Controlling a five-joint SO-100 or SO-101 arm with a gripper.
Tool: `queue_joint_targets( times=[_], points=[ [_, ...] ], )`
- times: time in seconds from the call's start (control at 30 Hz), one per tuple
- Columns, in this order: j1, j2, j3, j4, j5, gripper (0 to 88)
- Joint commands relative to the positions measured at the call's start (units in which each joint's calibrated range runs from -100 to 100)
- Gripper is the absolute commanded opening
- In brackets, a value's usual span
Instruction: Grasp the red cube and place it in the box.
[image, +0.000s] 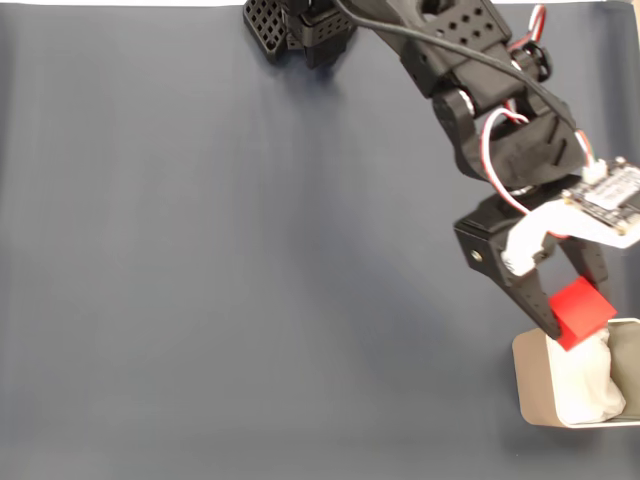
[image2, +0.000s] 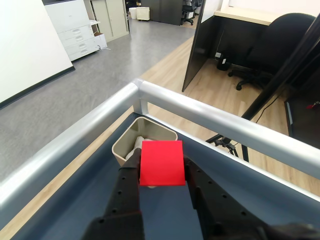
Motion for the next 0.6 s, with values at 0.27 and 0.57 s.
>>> queue_joint_targets(
  times=[0.27, 0.57],
  points=[
    [-1.56, 10.10, -14.82, 0.10, 0.29, 0.0],
    [-1.56, 15.82, -19.66, 0.10, 0.00, 0.0]
  ],
)
